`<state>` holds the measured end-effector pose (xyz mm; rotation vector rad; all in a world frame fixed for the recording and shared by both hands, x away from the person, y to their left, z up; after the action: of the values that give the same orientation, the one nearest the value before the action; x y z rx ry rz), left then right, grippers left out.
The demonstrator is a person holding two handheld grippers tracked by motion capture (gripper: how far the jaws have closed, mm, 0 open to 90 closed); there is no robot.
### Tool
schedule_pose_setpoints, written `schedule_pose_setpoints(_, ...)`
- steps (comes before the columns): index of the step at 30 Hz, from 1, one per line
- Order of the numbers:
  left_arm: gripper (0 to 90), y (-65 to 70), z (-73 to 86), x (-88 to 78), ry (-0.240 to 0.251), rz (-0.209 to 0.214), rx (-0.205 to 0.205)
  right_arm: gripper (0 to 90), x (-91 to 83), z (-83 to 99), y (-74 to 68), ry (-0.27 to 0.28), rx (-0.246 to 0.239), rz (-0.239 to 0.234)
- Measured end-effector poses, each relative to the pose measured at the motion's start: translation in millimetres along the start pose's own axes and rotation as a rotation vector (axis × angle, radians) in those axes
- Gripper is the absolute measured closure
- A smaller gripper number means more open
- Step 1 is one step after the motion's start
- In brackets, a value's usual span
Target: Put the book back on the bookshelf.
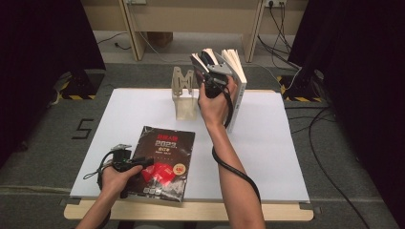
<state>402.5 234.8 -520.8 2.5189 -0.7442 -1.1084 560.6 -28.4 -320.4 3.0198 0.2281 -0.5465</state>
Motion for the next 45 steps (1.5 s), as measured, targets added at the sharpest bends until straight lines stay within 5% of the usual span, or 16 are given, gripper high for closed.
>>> schedule_pose_setpoints(7, 48.9, 2.2, 0.9, 1.0, -0.003, 0.001, 0.006, 74.1, -21.2, 7.2, 9.7, 0.012, -0.009, 0.001)
schedule_pose_setpoints(19, 48.9, 3.1, 1.2, 1.1, -0.007, 0.001, 0.009, 69.3, -47.6, 20.0, 28.8, 0.049, 0.048, 0.012)
schedule_pose_setpoints(24, 48.8, 3.8, 1.3, 1.8, -0.004, 0.004, 0.010, 75.3, -52.2, 24.1, 31.8, 0.043, 0.056, 0.008)
schedule_pose_setpoints(37, 48.7, 4.1, 1.3, 2.2, -0.004, 0.009, 0.009, 80.6, -38.1, 13.3, 17.8, -0.035, 0.040, -0.053)
schedule_pose_setpoints(45, 48.7, 4.0, 1.2, 2.1, -0.005, 0.010, 0.009, 79.6, -15.2, 5.1, 12.3, -0.162, 0.028, -0.074)
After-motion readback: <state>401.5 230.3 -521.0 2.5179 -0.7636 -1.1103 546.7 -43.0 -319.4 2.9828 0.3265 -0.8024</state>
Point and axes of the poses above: each handheld gripper's, and its own axes: x roughly forward along the jaws, z roughly out of its underside, y roughly to its right, the point moved 5 cm from there along x, roughly forward along the jaws, and after that the axes turned 3 degrees about z, right-handed, at the moved point
